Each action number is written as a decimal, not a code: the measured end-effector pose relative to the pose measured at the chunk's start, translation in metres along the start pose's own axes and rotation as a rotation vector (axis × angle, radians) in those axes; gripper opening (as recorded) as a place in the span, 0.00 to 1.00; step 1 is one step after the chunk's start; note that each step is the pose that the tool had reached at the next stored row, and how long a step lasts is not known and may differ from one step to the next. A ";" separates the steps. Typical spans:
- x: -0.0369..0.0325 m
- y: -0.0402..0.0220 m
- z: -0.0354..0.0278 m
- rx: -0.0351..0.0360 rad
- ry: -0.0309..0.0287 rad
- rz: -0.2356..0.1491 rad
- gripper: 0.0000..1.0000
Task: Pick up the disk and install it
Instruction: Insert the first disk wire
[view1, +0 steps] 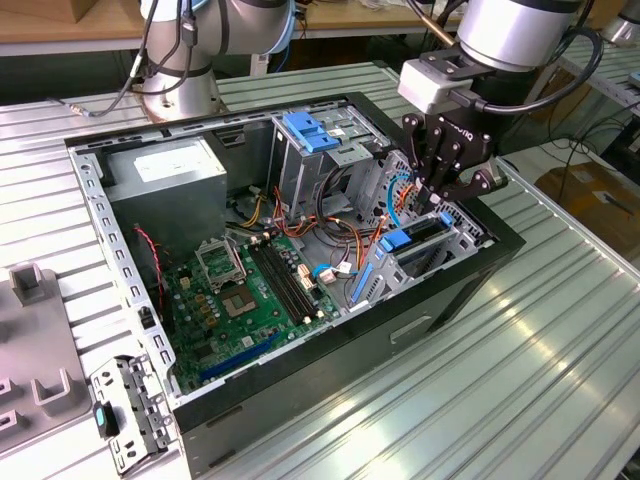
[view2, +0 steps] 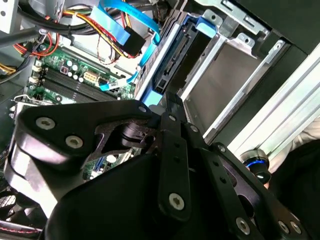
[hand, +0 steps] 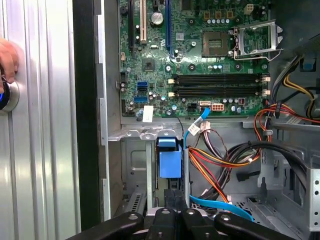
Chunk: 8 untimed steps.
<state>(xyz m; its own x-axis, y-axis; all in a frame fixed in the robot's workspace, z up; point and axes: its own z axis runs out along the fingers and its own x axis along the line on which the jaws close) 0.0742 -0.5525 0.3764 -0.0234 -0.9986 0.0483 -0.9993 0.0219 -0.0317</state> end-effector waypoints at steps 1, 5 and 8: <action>0.0000 0.0000 0.0000 0.0000 0.0000 0.000 0.11; 0.0000 -0.0001 0.0000 0.0000 -0.0001 0.000 0.11; 0.0000 -0.0001 0.0000 0.0000 -0.0001 0.000 0.11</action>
<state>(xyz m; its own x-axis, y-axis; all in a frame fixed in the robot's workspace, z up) 0.0743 -0.5525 0.3763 -0.0234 -0.9986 0.0482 -0.9993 0.0218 -0.0317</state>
